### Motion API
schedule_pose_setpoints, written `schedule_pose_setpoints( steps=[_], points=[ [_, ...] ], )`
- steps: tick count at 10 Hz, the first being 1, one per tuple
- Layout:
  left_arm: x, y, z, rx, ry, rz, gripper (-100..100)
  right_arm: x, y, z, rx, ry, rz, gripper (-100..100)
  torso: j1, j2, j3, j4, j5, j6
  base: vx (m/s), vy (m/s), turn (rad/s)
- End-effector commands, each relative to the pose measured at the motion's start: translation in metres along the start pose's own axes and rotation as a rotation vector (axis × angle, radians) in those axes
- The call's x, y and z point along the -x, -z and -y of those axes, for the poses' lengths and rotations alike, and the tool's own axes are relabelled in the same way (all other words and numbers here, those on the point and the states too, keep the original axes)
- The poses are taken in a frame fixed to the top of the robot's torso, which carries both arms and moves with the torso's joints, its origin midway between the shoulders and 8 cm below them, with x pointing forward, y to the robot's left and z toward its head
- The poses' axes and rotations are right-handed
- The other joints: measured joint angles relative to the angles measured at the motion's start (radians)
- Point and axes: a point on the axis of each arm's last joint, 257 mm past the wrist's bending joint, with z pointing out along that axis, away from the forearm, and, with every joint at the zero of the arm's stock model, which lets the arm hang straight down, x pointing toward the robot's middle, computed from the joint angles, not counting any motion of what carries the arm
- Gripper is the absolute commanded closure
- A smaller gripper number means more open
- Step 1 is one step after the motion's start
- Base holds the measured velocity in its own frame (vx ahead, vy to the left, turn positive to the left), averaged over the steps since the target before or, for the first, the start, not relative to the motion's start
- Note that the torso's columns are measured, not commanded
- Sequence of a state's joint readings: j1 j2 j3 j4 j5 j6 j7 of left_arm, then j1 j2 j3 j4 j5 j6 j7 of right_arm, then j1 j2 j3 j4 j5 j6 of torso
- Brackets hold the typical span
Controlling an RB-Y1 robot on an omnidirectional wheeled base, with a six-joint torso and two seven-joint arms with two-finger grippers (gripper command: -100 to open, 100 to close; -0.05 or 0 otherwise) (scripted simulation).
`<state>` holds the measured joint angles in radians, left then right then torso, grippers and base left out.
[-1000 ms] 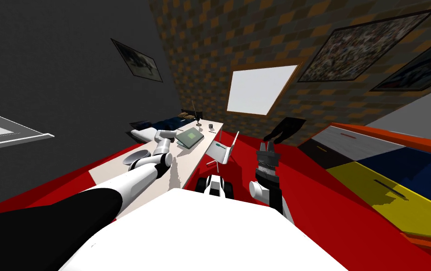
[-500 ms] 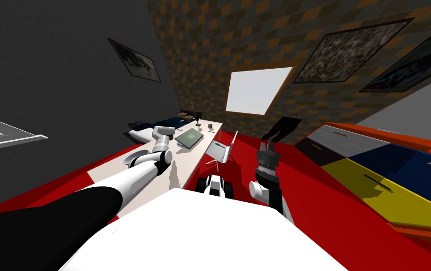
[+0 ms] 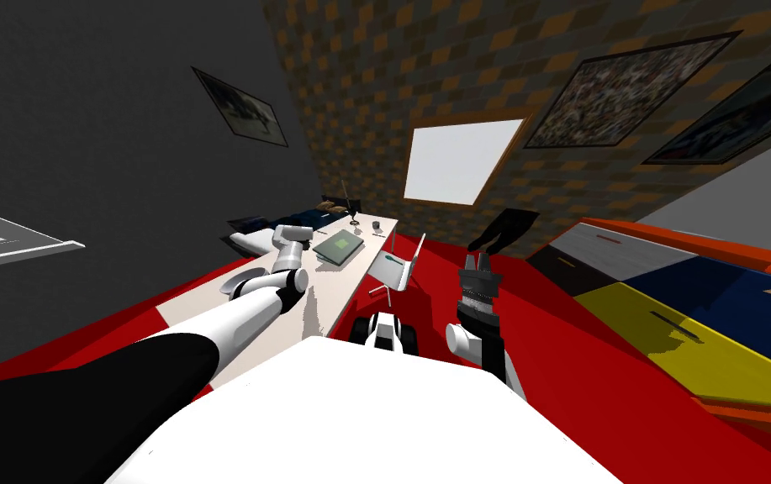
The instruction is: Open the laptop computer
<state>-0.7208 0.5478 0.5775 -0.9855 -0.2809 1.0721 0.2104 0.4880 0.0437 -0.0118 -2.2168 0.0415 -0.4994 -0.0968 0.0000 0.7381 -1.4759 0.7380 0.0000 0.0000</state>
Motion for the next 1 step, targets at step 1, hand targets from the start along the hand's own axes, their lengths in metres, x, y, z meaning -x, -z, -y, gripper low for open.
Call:
schedule_pose_setpoints(
  steps=[1],
  points=[
    [0.0000, 0.0000, 0.0000, 0.000, 0.000, 0.000, 0, 0.0000, 0.0000, 0.0000, 0.000, 0.000, 0.000, 0, 0.000, 0.000, 0.000, 0.000, 0.000, 0.000, 0.000, 0.000, 0.000]
  ],
)
